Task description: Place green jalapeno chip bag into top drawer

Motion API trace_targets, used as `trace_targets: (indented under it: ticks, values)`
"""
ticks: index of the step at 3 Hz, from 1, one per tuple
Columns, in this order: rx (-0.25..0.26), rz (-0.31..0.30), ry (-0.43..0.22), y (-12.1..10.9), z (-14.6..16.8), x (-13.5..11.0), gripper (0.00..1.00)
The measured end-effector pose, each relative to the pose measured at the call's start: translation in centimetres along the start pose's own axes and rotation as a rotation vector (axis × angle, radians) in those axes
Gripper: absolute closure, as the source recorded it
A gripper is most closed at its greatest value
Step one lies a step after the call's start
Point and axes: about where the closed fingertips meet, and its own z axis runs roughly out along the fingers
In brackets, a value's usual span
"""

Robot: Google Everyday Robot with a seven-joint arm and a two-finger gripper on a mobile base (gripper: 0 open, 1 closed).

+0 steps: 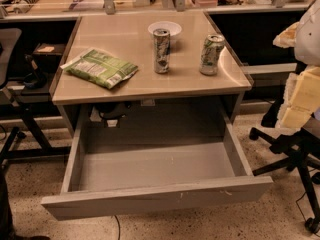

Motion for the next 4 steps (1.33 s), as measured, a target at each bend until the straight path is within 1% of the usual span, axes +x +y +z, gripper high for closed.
trace_targets:
  ticks: [1, 2, 3, 4]
  values:
    - [0.0, -0.001, -0.001, 0.0, 0.0, 0.0, 0.0]
    - [0.005, -0.018, -0.009, -0.2, -0.1, -0.7, 0.0]
    - [-0.01, -0.104, -0.026, -1.0, 0.2, -3.8, 0.0]
    - [-0.031, -0.183, -0.029, -3.0, 1.3, -7.4, 0.0]
